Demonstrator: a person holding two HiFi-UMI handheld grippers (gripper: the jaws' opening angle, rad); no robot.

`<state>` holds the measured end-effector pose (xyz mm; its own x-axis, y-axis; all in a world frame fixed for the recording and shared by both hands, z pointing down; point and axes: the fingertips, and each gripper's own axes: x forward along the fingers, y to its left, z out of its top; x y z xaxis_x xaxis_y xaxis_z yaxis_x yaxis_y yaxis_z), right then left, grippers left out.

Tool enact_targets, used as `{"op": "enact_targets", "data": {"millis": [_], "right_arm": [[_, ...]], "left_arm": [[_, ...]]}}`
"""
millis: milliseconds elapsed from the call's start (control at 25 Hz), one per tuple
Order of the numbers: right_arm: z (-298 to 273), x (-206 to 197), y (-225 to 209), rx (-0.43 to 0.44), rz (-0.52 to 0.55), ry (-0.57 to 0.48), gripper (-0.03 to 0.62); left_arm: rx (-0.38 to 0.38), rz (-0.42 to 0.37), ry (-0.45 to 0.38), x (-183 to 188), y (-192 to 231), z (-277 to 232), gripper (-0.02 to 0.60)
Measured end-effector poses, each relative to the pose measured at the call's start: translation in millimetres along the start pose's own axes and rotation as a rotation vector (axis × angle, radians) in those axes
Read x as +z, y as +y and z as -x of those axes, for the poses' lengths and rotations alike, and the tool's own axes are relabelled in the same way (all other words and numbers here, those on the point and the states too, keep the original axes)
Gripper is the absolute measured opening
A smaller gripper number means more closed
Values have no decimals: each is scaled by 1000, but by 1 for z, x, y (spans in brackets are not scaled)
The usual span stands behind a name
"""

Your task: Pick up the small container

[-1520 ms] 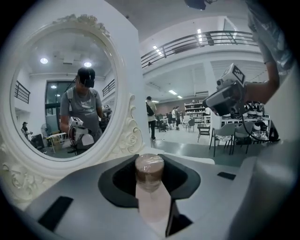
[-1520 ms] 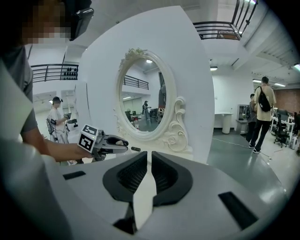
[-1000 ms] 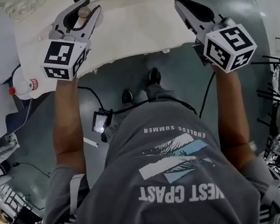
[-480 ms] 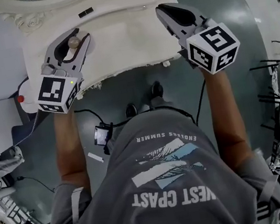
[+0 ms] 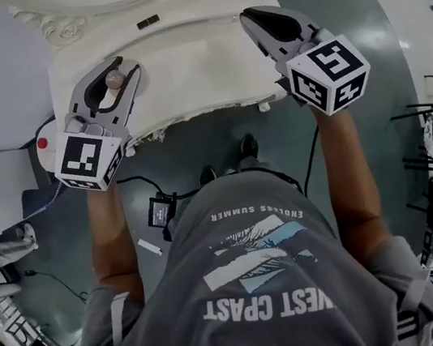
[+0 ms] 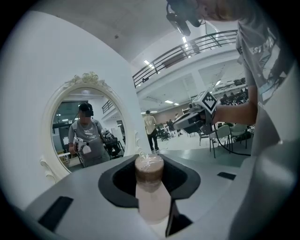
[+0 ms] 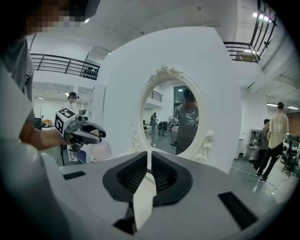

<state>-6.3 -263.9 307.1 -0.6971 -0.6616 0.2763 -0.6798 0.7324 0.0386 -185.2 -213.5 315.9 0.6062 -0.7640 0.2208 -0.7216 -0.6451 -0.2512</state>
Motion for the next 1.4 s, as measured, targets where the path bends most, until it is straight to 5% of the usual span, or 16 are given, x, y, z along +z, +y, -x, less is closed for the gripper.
{"op": "enact_targets", "data": {"millis": [520, 1400], "right_arm": [[-10, 6, 29, 38, 52, 24, 26], [-1, -14, 25, 56, 25, 59, 25]], "left_arm": [[51, -5, -5, 0, 5, 36, 132], [64, 22, 45, -18, -3, 26, 132]]}}
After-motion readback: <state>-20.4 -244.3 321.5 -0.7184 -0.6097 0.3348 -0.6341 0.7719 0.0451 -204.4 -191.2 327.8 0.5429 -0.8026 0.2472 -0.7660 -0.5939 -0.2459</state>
